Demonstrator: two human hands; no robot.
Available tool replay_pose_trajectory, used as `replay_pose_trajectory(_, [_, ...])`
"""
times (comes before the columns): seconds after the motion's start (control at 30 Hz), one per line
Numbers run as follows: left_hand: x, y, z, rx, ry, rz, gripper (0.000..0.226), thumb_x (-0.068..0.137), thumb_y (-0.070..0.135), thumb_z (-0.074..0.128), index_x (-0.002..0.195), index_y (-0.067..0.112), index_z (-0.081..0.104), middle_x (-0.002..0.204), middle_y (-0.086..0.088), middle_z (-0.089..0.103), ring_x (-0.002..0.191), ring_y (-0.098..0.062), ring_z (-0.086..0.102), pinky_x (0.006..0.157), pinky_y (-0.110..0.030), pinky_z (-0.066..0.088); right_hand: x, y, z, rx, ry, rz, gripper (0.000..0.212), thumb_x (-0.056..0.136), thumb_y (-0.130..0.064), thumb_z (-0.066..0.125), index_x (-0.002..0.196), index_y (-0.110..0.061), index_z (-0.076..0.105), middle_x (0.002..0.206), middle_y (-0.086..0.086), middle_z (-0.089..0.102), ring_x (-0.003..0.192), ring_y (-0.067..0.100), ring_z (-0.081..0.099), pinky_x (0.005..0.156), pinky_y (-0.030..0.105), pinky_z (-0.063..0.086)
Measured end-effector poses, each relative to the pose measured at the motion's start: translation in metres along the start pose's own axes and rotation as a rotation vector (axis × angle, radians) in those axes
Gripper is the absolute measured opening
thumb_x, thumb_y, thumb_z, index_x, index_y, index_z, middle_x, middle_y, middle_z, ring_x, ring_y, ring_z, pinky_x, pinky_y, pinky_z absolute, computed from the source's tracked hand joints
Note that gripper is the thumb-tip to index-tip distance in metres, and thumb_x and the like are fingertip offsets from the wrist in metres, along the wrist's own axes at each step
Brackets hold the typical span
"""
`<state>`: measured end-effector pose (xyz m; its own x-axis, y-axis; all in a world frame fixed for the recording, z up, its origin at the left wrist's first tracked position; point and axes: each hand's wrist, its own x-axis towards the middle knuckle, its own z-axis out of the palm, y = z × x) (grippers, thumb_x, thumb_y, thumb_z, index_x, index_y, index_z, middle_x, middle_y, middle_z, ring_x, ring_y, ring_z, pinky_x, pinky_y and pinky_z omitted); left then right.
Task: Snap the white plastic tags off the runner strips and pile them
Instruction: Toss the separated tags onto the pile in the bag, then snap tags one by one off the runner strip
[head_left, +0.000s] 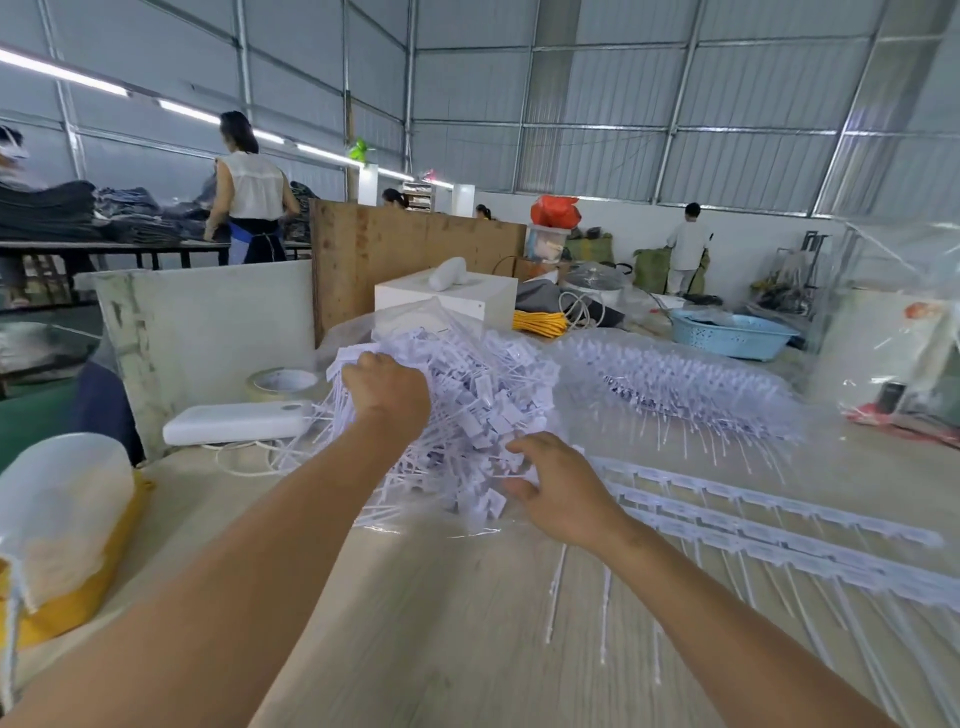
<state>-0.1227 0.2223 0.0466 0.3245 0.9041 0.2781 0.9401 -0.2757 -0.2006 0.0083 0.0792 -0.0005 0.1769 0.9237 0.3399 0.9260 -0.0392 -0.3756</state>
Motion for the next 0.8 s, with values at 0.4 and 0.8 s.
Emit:
replay_pose_trajectory(0.4, [-0.139, 0.126, -0.034, -0.62, 0.225, 0.944, 0.029, 0.086, 0.026, 0.04, 0.096, 0.019, 0.067, 0.096, -0.003, 0.06, 0.099, -0.023, 0.055, 0.08, -0.034, 0.047, -0.129, 0.08, -0.084, -0.116, 0.088, 0.033, 0.014, 0.082, 0.002, 0.061, 0.091, 0.0, 0.072, 0.099, 0.015, 0.068, 0.096, 0.029, 0.062, 0.091, 0.026, 0.041])
replay_pose_trajectory(0.8, [-0.15, 0.29, -0.049, -0.478, 0.078, 1.128, 0.024, 0.093, 0.022, 0.044, 0.1, 0.009, 0.063, 0.113, -0.01, 0.055, 0.107, -0.027, 0.052, 0.085, -0.032, 0.042, -0.212, 0.209, -0.15, -0.351, 0.137, 0.57, 0.028, 0.089, -0.01, 0.05, 0.112, -0.005, 0.066, 0.122, 0.013, 0.06, 0.11, 0.029, 0.056, 0.093, 0.026, 0.036])
